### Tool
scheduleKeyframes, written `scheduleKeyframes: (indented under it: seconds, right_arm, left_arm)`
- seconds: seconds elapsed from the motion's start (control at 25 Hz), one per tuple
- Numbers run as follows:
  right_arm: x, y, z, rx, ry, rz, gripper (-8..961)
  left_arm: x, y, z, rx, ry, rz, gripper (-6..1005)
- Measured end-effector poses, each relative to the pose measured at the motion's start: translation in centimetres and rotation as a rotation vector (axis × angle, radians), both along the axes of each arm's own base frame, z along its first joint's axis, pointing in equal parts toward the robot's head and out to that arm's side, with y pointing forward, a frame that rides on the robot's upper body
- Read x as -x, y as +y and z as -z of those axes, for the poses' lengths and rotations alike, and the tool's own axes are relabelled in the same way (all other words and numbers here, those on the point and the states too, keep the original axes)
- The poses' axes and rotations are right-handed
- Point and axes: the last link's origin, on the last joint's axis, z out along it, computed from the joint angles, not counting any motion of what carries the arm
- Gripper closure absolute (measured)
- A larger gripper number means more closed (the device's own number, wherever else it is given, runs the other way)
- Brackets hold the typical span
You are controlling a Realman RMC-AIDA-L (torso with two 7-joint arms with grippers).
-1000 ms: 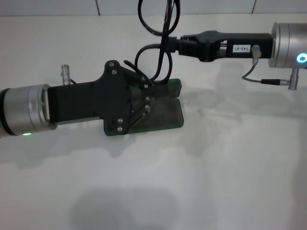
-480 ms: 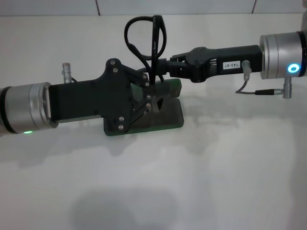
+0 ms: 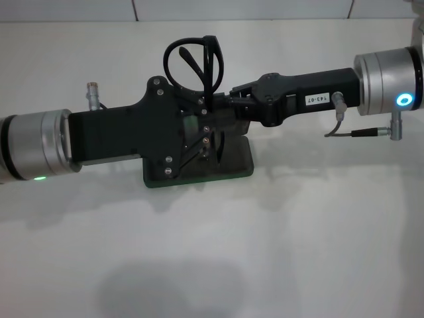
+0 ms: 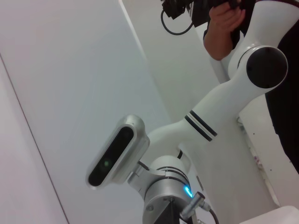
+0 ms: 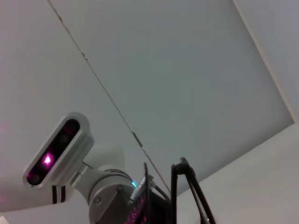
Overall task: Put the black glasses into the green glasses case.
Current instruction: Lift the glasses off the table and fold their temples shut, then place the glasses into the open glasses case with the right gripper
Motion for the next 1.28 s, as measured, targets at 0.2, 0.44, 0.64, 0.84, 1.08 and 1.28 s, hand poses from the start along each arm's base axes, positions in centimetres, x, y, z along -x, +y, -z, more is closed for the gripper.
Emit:
scheduleKeyframes:
  seconds: [0.2, 0.44, 0.64, 0.84, 1.08, 1.28]
  right_arm:
    - [0.1, -0.2, 0.1, 0.010, -0.007, -0.018, 887]
    - [0.2, -0.3, 0.1, 0.007, -0.012, -0.036, 886]
    - [0.2, -0.3, 0.1, 0.006, -0.011, -0.038, 884]
    - [0.2, -0.1, 0.1, -0.006, -0.016, -0.031, 883]
    - [-0.3, 0.9, -0.5, -0.079, -0.039, -0.014, 881]
    - [-0.7, 1.7, -1.2, -0.158, -0.085, -0.025, 880]
  left_arm:
    - [0.0, 0.2, 0.0, -0.003, 0.004, -0.008, 1000]
    - [0.0, 0.2, 0.0, -0.003, 0.004, -0.007, 1000]
    - [0.0, 0.3, 0.0, -0.006, 0.005, -0.009, 1000]
    - [0.0, 0.4, 0.1, -0.008, 0.009, -0.018, 1000]
    - [0.4, 0.2, -0.1, -0.007, 0.011, -0.034, 1000]
    - [1.5, -0.3, -0.4, -0.002, 0.016, -0.075, 1000]
